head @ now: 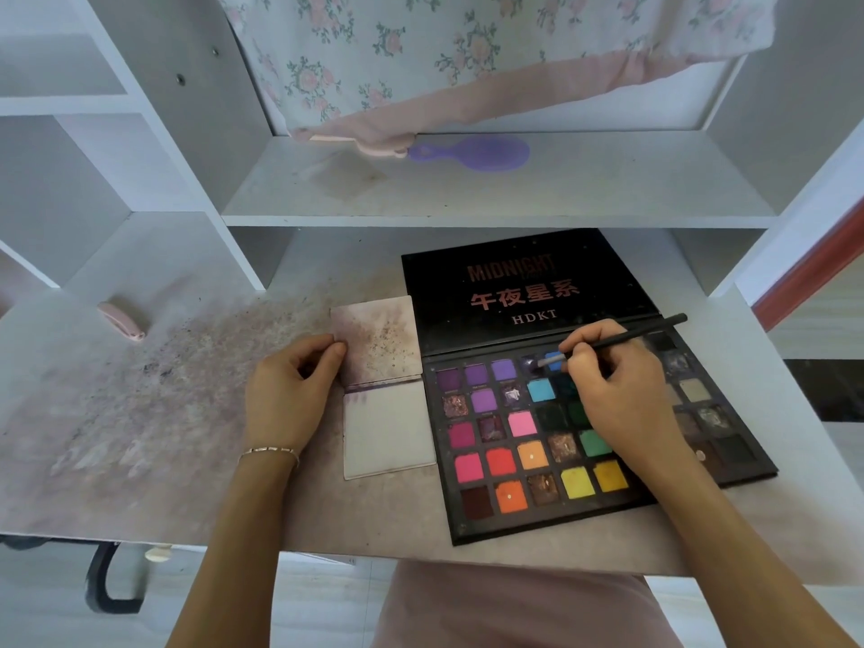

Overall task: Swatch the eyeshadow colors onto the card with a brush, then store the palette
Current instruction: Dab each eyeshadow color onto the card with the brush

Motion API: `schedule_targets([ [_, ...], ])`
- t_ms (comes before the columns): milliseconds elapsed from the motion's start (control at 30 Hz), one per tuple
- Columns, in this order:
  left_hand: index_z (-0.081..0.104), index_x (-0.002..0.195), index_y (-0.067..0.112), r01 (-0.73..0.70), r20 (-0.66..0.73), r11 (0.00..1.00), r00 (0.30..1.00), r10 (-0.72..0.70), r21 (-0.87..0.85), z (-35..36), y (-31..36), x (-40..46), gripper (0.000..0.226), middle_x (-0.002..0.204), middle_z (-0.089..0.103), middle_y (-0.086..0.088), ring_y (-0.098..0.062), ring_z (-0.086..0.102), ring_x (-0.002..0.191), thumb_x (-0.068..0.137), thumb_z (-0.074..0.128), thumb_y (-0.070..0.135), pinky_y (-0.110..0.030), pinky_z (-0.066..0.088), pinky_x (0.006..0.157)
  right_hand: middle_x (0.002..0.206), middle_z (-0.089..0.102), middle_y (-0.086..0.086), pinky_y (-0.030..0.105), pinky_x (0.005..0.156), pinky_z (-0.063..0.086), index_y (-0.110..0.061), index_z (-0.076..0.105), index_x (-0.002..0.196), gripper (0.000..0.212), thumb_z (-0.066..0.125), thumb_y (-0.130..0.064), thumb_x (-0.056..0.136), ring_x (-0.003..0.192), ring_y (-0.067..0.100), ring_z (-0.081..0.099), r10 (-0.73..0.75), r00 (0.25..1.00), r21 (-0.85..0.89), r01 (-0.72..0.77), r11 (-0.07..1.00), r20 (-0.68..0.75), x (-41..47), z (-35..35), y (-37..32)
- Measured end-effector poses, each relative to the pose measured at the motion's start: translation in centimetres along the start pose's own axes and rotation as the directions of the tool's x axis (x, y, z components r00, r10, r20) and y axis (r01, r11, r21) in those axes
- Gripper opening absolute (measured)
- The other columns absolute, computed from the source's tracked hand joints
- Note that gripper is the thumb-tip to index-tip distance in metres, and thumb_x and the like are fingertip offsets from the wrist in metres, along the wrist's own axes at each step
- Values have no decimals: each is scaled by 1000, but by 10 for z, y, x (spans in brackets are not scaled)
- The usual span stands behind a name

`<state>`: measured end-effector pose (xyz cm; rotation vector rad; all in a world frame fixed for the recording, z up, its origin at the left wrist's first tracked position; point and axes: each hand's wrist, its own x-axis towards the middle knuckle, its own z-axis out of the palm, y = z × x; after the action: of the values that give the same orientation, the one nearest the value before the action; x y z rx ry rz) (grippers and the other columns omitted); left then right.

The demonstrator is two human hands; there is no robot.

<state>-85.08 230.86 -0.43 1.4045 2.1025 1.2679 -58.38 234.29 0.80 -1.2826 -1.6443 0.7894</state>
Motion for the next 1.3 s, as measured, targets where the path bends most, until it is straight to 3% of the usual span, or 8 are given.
schedule_targets([
  [133,71,95,11,-7,-13,1000,1000,7,13,1,0,1,13,86,61,14,-11,58,81,86,62,14,-15,42,73,71,58,-5,10,55,47,-16,53,81,16,48,-3,87,70,-5,58,-1,999,-35,3,999,43,1,1,1],
  [300,72,93,11,-13,-10,1000,1000,13,6,1,-2,1,13,87,64,10,-11,59,80,85,62,14,-19,43,74,70,57,-6,11,54,47,-28,49,74,27,48,-4,87,68,4,59,1,1000,-32,-1,1000,7,0,1,1],
  [633,72,93,11,-30,-15,1000,999,30,7,1,-3,2,13,85,64,10,-9,58,77,85,62,13,-12,40,72,71,58,-6,9,56,48,-22,52,78,19,49,-5,86,73,-3,59,14,999,-39,-13,999,36,1,2,3],
  [733,72,93,10,-29,-20,1000,999,29,5,1,-3,2,13,85,64,9,-11,58,77,85,62,12,-12,41,72,71,57,-7,7,56,46,-26,50,75,25,49,-4,86,72,-9,57,20,1000,-23,-20,1000,10,1,1,4],
  [900,72,96,11,-5,-9,1000,1000,6,15,1,-1,1,14,87,63,9,-13,59,81,85,62,14,-24,42,77,72,60,-3,9,56,48,-26,52,75,26,48,-4,87,73,4,60,26,999,-18,-26,1000,34,1,0,2],
  [1100,71,98,10,4,-3,1000,1000,-3,11,0,0,0,16,90,62,11,-12,58,83,86,62,14,-25,42,81,76,60,0,11,60,50,-25,52,76,26,47,-1,87,76,10,60,56,998,70,-57,996,8,1,-1,-7],
  [1167,71,97,11,6,4,1000,1000,-6,6,0,0,1,15,90,63,11,-12,59,83,86,62,15,-25,43,82,75,60,1,16,61,50,-24,53,77,27,46,0,87,72,14,60,38,999,105,-38,994,9,0,2,-15],
  [1300,72,97,12,-13,-5,1000,1000,13,-3,-1,-2,0,15,88,63,13,-9,59,80,85,63,14,-15,43,73,72,58,18,44,59,47,-23,55,75,27,45,0,86,68,35,54,21,997,196,-36,980,76,-5,19,-34],
])
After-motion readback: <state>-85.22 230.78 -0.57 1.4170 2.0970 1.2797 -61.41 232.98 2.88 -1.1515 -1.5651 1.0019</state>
